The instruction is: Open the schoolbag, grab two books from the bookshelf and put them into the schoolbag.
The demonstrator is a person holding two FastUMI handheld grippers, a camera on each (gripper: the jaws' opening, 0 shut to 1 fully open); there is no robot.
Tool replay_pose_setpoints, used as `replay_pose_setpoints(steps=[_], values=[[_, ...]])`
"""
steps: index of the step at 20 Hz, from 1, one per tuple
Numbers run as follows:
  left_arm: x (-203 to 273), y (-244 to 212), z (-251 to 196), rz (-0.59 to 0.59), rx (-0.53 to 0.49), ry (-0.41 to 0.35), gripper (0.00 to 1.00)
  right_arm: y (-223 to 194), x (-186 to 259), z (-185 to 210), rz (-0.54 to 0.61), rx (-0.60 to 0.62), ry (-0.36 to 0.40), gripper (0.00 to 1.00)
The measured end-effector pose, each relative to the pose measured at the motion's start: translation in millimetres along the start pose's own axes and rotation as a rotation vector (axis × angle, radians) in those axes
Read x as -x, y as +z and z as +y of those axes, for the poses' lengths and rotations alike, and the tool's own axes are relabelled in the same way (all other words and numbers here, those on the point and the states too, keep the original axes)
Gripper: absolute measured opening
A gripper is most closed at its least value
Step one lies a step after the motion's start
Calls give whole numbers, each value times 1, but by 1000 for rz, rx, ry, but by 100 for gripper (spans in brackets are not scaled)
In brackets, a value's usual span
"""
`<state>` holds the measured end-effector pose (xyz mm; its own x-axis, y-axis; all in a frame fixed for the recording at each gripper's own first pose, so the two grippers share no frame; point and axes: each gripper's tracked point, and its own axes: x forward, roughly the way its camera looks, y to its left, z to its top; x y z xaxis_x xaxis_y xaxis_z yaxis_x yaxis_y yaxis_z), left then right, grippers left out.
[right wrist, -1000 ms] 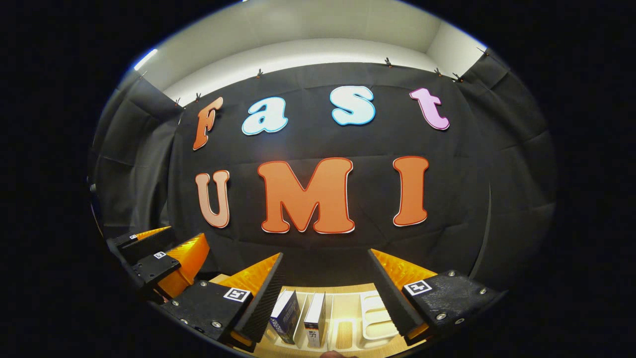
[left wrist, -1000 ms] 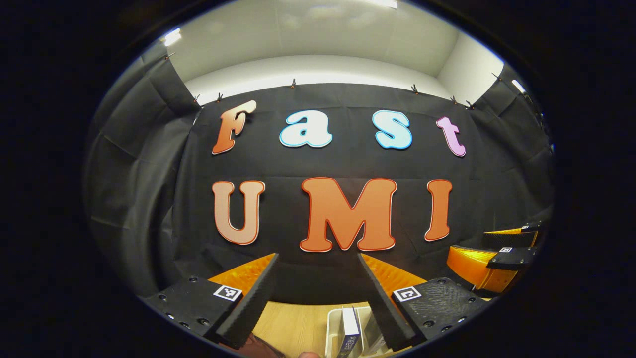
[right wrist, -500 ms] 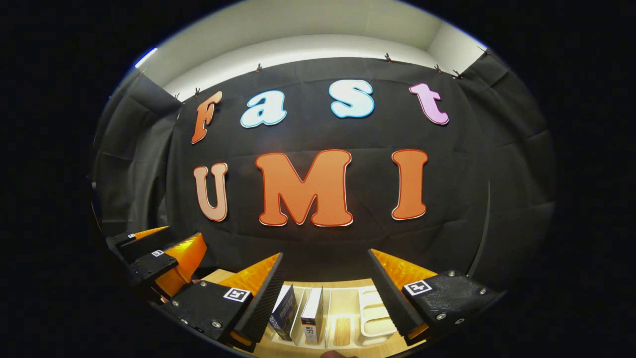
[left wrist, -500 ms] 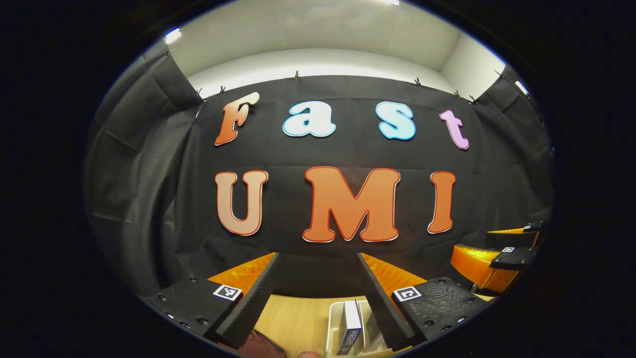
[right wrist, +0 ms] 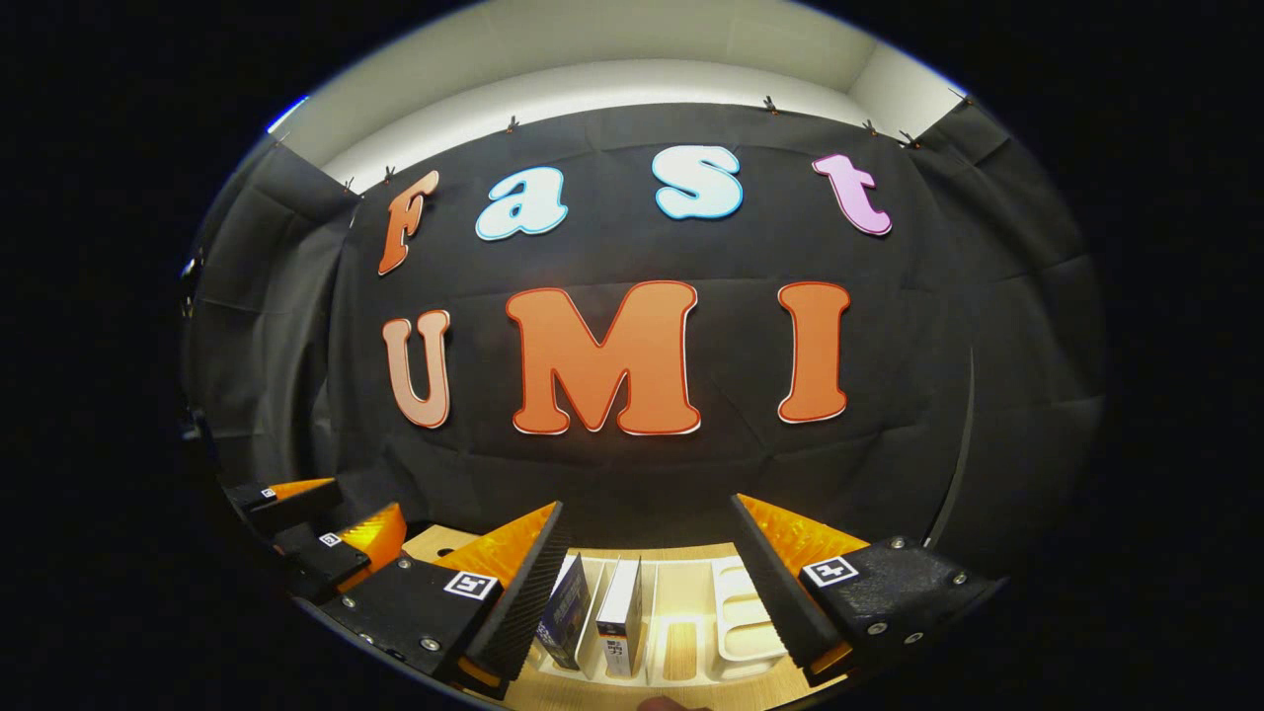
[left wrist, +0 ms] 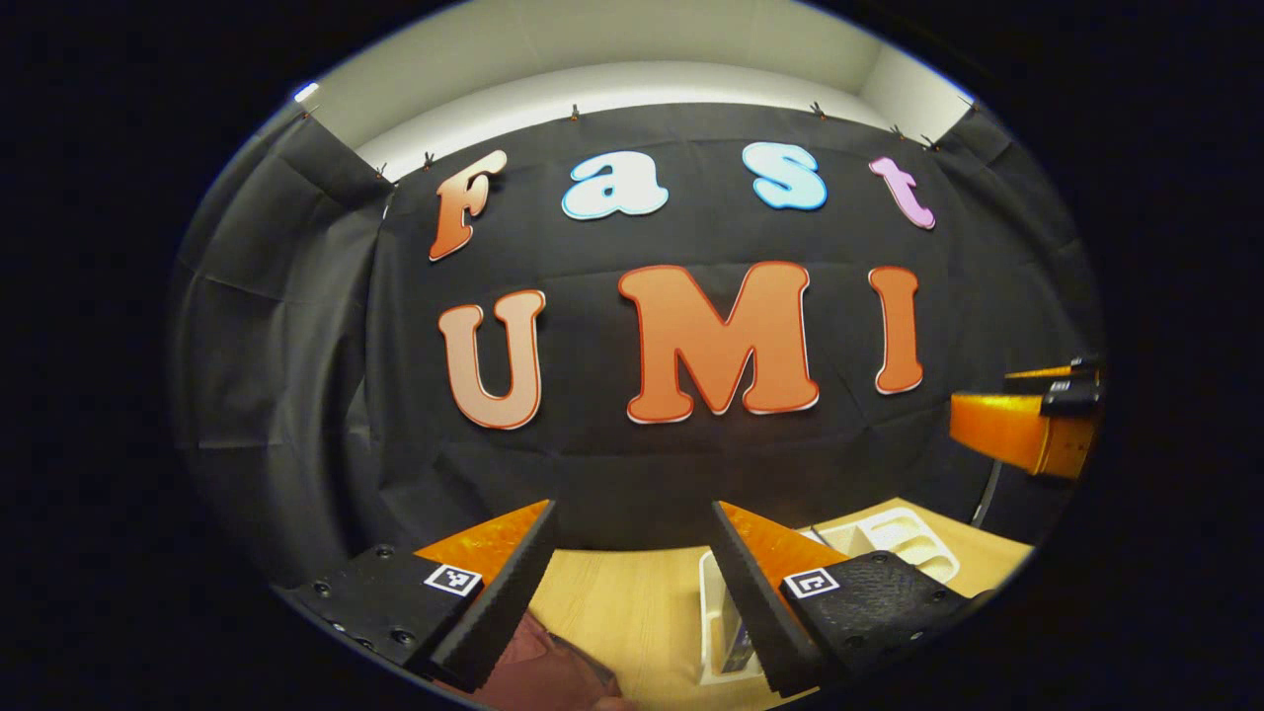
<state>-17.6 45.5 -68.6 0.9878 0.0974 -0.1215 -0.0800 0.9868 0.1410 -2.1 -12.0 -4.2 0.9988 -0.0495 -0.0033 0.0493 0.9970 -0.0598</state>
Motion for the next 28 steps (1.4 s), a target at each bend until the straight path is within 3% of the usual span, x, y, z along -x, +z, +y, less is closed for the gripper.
replay_pose_setpoints(steps=[7, 15, 28], values=[[1, -94, 8, 188, -181, -12, 96, -23, -2, -3, 55, 13, 5, 96], [32, -217, 17, 482, -407, -38, 98, -50, -5, -16, 120, 28, -16, 96], [83, -352, 34, 744, -601, -100, 98, -57, -7, -29, 134, 54, -37, 96]])
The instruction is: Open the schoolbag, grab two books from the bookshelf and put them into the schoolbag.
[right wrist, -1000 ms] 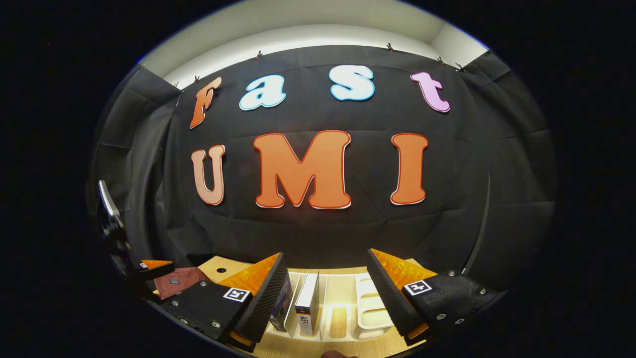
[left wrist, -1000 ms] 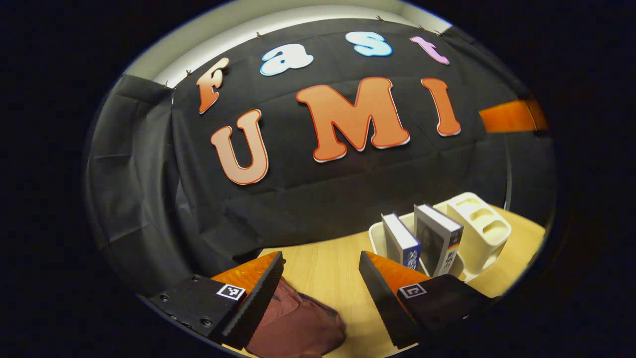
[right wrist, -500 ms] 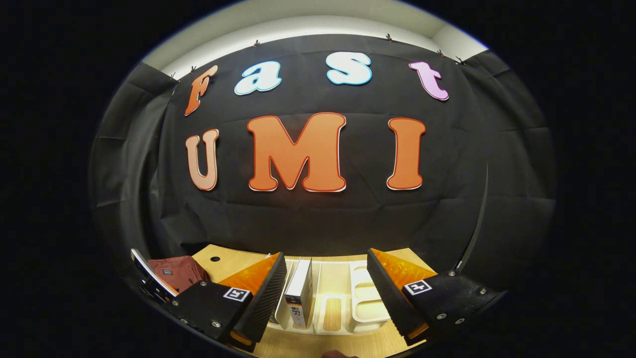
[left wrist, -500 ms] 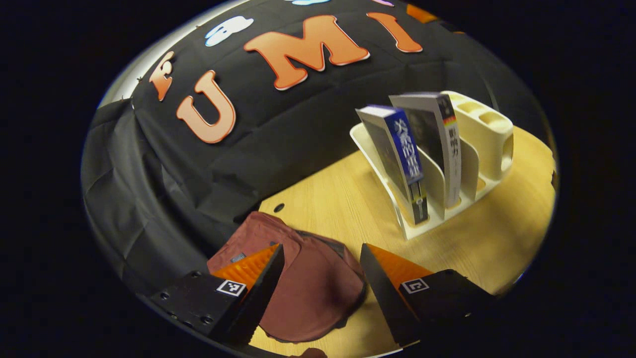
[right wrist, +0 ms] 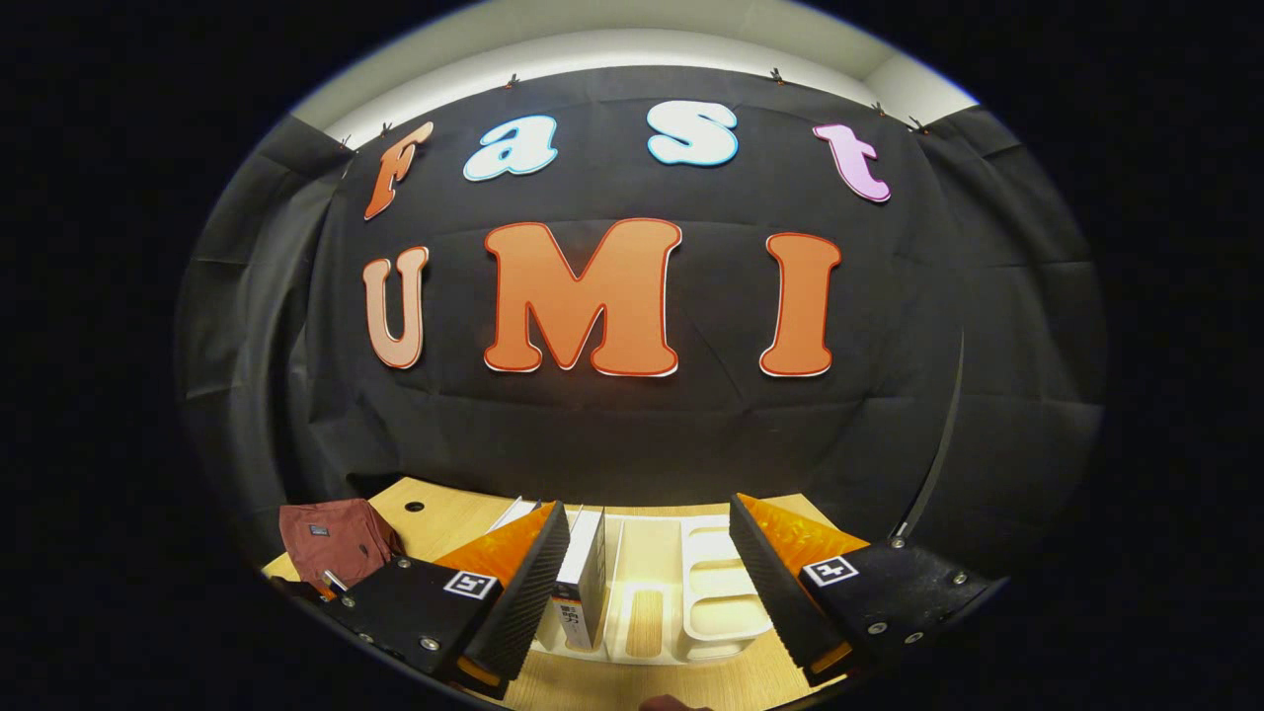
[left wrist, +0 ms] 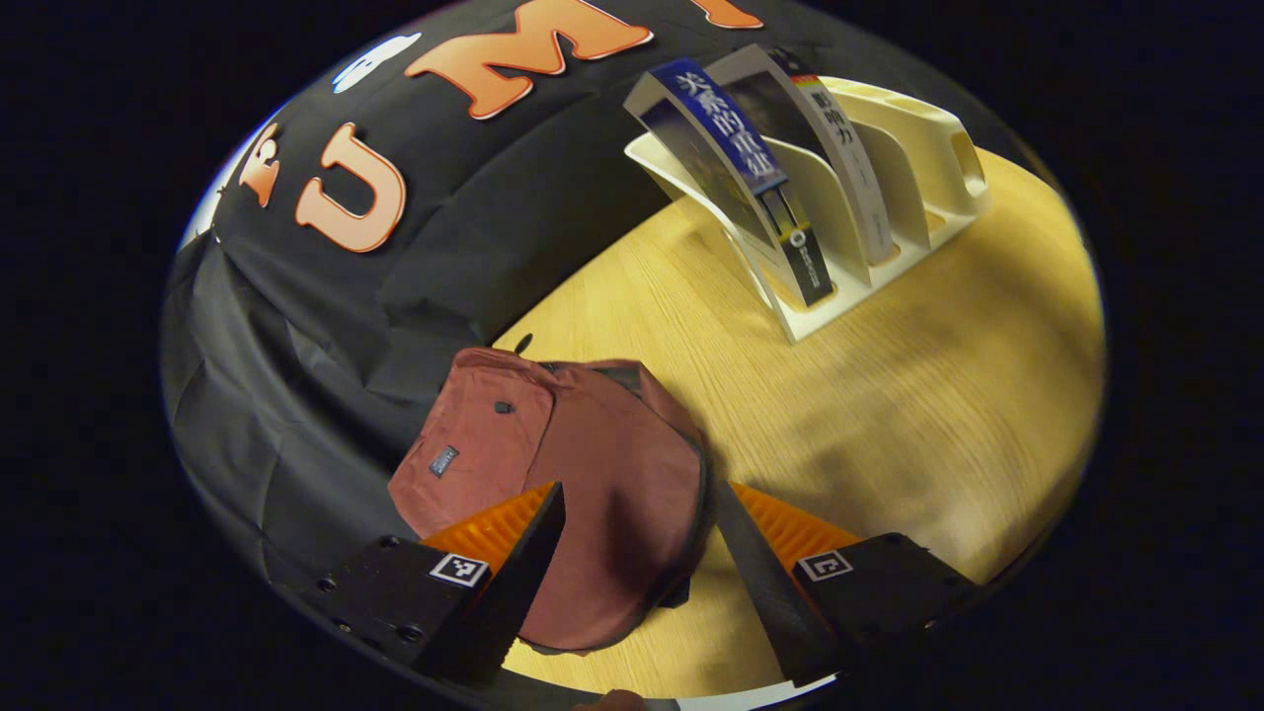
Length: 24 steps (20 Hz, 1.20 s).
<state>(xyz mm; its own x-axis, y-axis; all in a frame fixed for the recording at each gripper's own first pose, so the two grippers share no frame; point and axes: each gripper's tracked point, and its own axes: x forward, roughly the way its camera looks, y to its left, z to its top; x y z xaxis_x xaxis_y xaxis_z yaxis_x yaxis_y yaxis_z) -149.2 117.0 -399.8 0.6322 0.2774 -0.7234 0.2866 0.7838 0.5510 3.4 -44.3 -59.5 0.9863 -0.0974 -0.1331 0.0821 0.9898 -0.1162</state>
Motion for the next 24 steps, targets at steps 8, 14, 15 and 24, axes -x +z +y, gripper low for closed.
replay_pose_setpoints(steps=[8, 14, 15, 24], values=[[-14, -32, 15, 78, -68, 70, 98, -3, 1, 0, 6, 7, -3, 97], [-2, -20, 39, 36, -79, 150, 96, 0, 1, -3, -5, 8, -5, 97], [0, -18, 46, 31, -91, 183, 96, 0, 2, -4, -6, 5, -7, 97], [-30, -15, 85, 70, -181, 347, 95, 3, 9, -7, -20, 15, 12, 97]])
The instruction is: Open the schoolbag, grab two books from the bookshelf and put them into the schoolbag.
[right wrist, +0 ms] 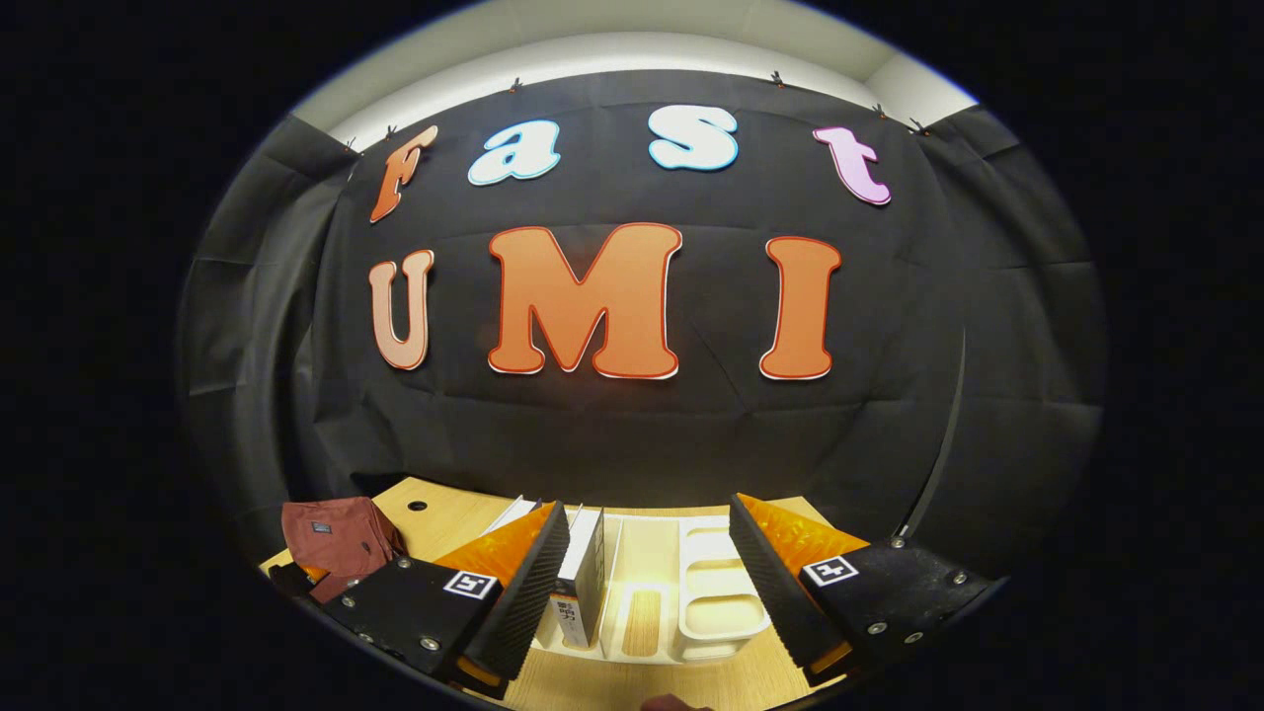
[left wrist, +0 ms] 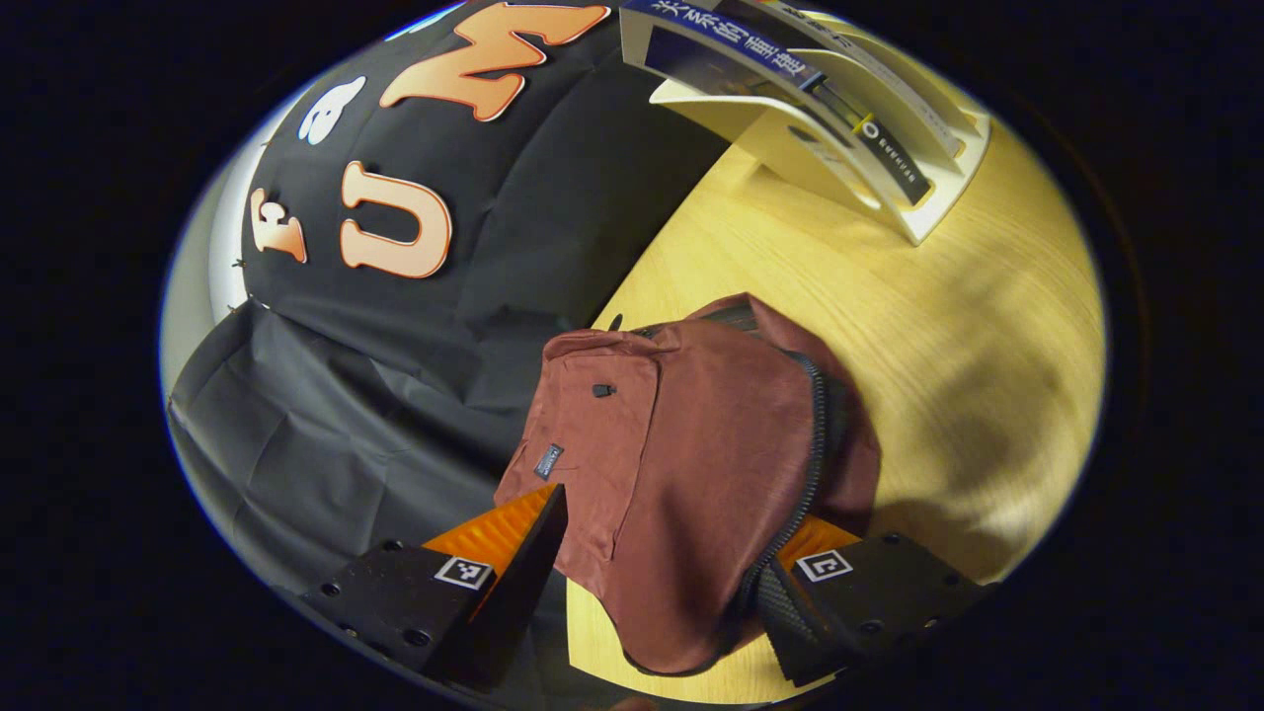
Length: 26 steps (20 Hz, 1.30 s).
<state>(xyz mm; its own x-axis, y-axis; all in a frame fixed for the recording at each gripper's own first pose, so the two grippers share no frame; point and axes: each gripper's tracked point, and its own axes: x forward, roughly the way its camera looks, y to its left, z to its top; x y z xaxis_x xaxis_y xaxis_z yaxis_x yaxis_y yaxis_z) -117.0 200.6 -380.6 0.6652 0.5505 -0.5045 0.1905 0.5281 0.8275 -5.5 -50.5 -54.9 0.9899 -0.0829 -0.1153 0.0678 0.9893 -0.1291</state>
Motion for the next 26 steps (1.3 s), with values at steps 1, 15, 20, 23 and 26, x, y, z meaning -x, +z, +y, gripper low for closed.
replay_pose_setpoints(steps=[1, 15, 20, 23, 26], values=[[2, 0, 2, 7, 9, -10, 95, 0, 1, -1, -1, 2, 0, 96], [17, 18, 47, 123, 154, -312, 10, 15, -4, -28, -32, -8, 34, 96], [19, 36, 88, 116, 183, -444, 8, 18, -7, -11, 11, 23, 78, 96], [9, 46, 115, 92, 185, -542, 8, 16, -6, 15, 56, 49, 79, 96], [-4, 51, 134, 71, 132, -659, 7, 14, -9, 47, 123, 43, 42, 96]])
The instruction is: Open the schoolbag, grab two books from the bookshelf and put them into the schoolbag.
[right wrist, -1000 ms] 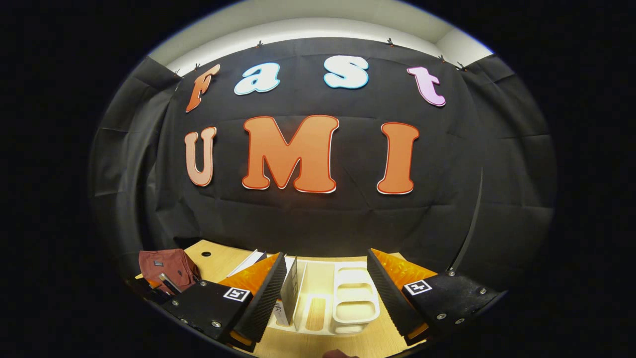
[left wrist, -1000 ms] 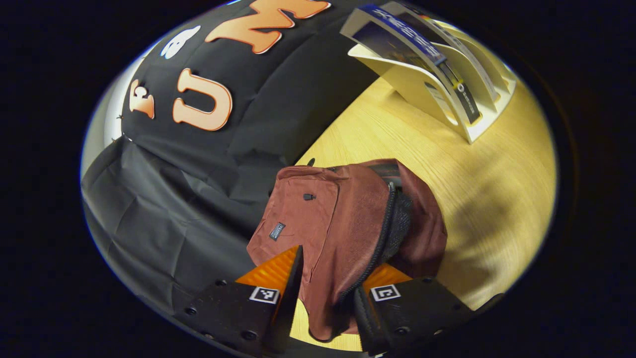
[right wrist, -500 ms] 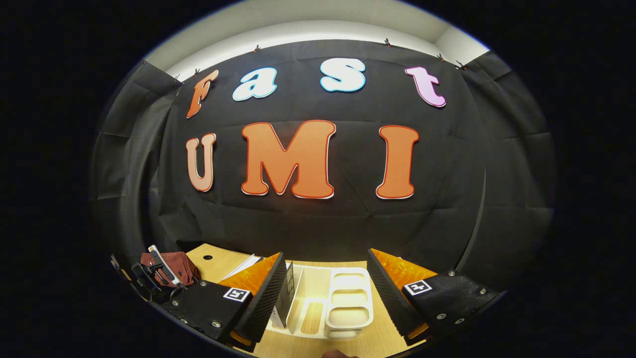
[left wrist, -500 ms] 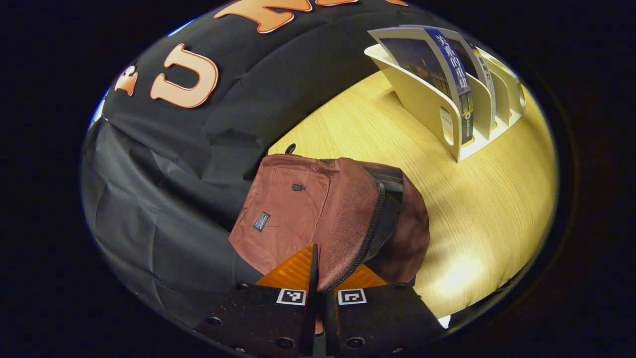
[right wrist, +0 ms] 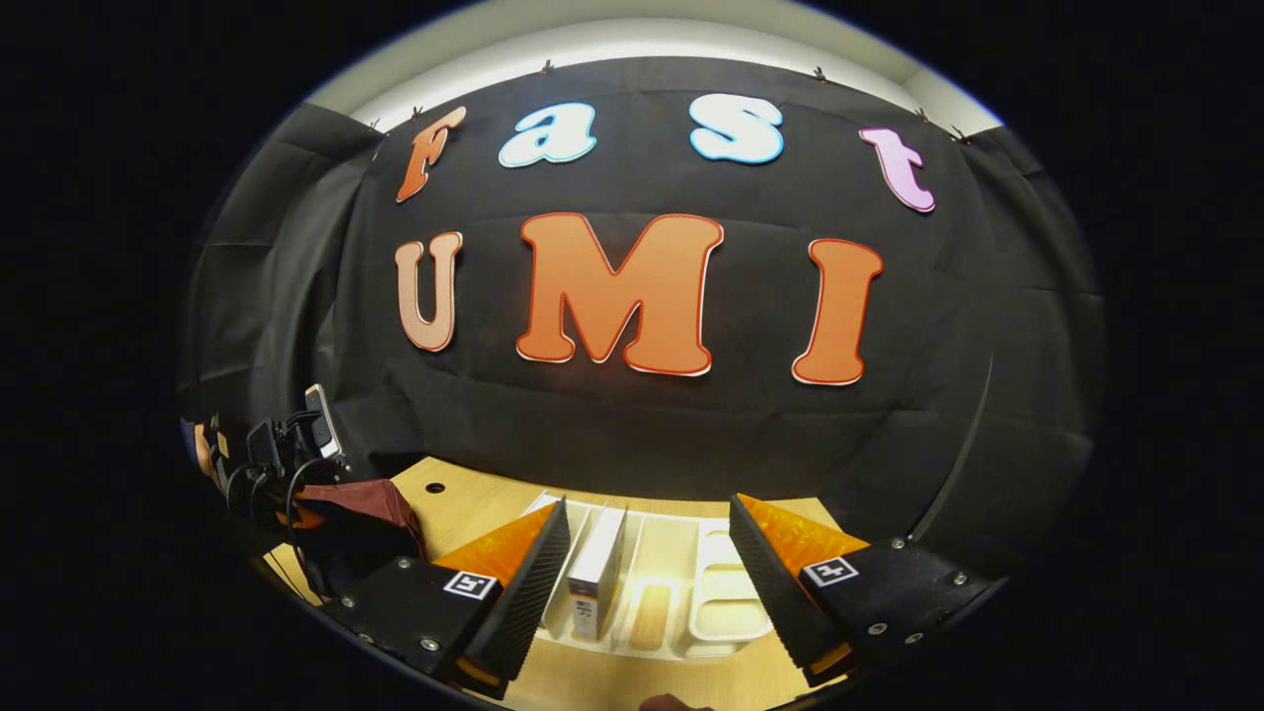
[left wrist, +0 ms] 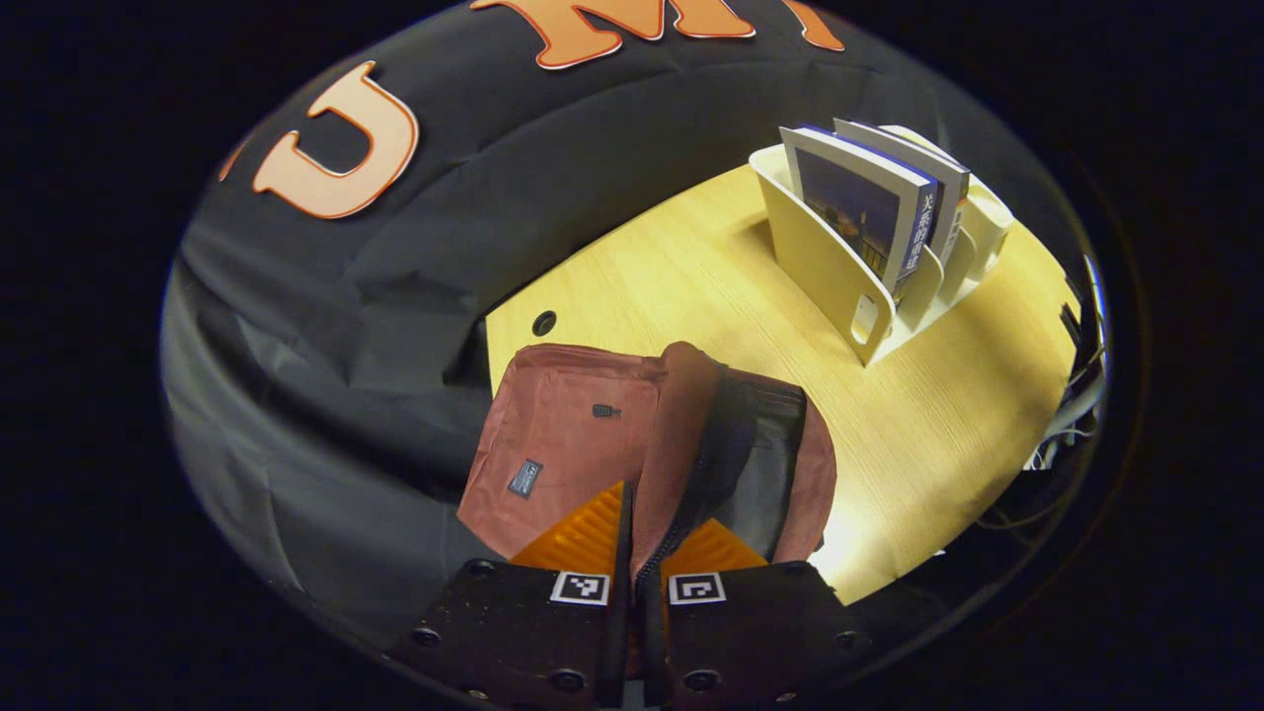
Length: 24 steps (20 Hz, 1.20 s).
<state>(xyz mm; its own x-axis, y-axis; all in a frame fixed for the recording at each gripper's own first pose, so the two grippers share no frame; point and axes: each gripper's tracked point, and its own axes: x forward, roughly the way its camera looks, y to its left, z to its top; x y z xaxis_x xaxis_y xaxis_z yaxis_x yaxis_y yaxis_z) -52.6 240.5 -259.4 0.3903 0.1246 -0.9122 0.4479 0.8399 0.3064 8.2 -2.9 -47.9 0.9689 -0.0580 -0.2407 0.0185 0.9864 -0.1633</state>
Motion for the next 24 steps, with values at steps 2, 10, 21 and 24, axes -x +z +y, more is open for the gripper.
replay_pose_setpoints(steps=[2, 10, 21, 24], values=[[1, 4, 12, 0, -44, -77, 8, 7, -3, 25, 30, 17, -17, 96], [0, 29, 56, -30, -114, -318, 8, 13, -45, 117, 232, 112, -10, 97], [-3, 48, 71, -13, -171, -368, 8, -83, -120, 128, 846, -53, 82, 99], [-10, 50, 68, 4, -150, -378, 8, -105, -136, 122, 954, -39, 77, 99]])
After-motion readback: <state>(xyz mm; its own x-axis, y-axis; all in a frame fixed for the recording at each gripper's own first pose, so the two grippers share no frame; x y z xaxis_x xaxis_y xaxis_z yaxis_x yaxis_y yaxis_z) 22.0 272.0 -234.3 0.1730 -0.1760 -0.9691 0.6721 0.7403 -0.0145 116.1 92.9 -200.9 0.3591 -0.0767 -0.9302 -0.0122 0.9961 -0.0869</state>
